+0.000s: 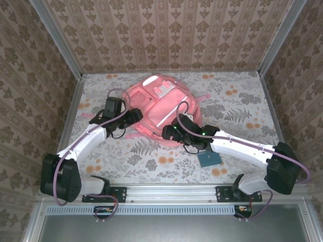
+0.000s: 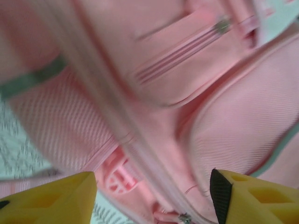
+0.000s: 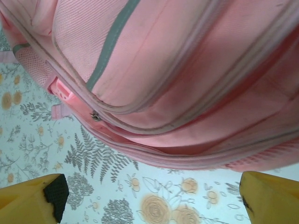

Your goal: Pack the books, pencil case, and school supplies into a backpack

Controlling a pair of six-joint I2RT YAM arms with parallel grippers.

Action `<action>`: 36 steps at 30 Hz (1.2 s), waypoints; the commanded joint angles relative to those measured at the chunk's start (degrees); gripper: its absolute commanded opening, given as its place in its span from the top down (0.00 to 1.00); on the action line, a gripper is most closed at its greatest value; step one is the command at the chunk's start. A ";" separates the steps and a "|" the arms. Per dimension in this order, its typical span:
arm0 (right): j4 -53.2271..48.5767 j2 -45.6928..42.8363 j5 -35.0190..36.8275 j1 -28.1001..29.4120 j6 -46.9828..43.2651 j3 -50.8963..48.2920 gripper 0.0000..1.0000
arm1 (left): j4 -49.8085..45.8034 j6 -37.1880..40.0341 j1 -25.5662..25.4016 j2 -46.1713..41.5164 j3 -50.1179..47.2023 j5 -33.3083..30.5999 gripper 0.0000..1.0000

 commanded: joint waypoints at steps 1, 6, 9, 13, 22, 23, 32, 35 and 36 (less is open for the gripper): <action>1.73 3.11 -0.59 0.87 -0.77 3.51 0.02 | 3.32 -5.47 0.91 0.62 -1.44 3.27 0.39; 1.93 4.96 -0.81 1.54 -1.07 5.43 0.01 | 7.68 -5.74 1.96 4.32 -1.96 5.36 0.47; 1.59 5.78 -1.37 1.50 -1.17 6.24 0.02 | 11.23 -6.57 3.39 7.88 -1.58 8.99 0.50; 1.75 6.26 -1.79 1.52 -0.89 6.51 0.02 | 13.22 -7.37 3.86 11.57 -1.11 11.07 0.49; 0.95 8.98 -2.88 2.01 -1.13 8.14 0.04 | 18.27 -8.40 3.86 15.53 -0.42 14.67 0.58; 0.93 9.32 -2.87 2.18 -1.01 8.27 0.04 | 18.24 -8.58 3.86 15.77 -0.36 14.78 0.59; -4.78 12.82 4.62 5.76 -0.62 13.57 0.12 | 20.58 -10.81 3.86 13.26 -1.82 15.90 0.86; -7.47 14.69 9.30 7.86 0.28 16.50 0.17 | 19.32 -9.94 3.78 10.11 -1.88 15.32 0.91; -7.60 15.42 9.67 8.32 0.71 17.23 0.21 | 19.00 -9.71 3.77 9.11 -1.86 15.37 0.92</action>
